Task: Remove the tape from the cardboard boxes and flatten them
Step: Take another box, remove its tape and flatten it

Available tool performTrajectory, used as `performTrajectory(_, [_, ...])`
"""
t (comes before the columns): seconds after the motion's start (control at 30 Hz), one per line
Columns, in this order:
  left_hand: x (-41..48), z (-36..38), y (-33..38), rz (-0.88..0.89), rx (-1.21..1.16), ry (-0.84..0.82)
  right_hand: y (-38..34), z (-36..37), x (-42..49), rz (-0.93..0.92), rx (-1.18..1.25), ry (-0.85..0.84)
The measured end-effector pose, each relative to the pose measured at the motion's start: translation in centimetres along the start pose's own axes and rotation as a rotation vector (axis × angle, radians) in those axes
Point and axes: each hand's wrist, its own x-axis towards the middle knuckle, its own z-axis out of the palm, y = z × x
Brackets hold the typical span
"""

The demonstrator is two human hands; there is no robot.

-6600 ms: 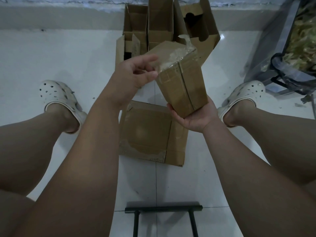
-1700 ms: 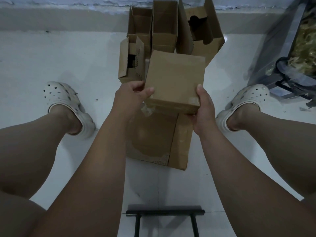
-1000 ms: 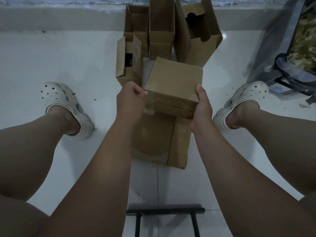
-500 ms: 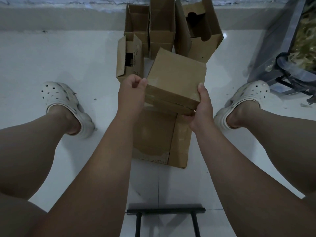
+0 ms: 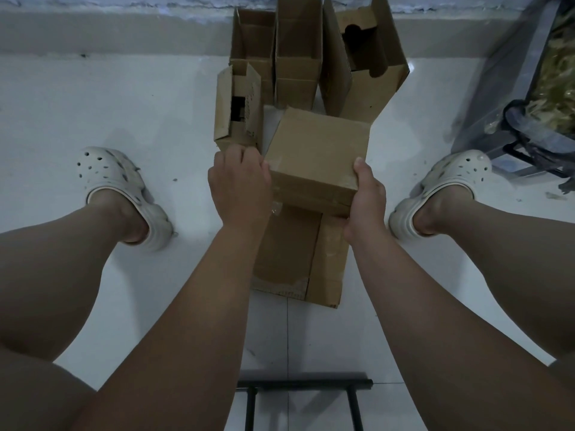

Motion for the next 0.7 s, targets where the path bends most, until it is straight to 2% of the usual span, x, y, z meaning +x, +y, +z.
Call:
performTrajectory(0.17, [-0.6, -0.2, 0.3, 0.131, -0.109, 0.092, 0.3, 0.8, -1.2, 0.01, 0.025, 0.048])
performTrajectory(0.43, [-0.2, -0.2, -0.1, -0.063, -0.262, 0.099, 1.3, 2.0, -2.6, -0.243, -0.165, 0.078])
performTrajectory(0.5, [-0.2, 0.0, -0.5, -0.132, -0.283, 0.087, 1.4, 1.9, -2.5, -0.283, -0.207, -0.02])
performTrajectory(0.6, [0.2, -0.2, -1.2, -0.16, -0.302, 0.106, 0.8, 1.1, -1.9, -0.296, -0.29, -0.318])
performTrajectory(0.7, [0.4, -0.5, -1.2, -0.137, -0.286, 0.154, 0.3, 1.1, -1.7, -0.238, -0.288, -0.384])
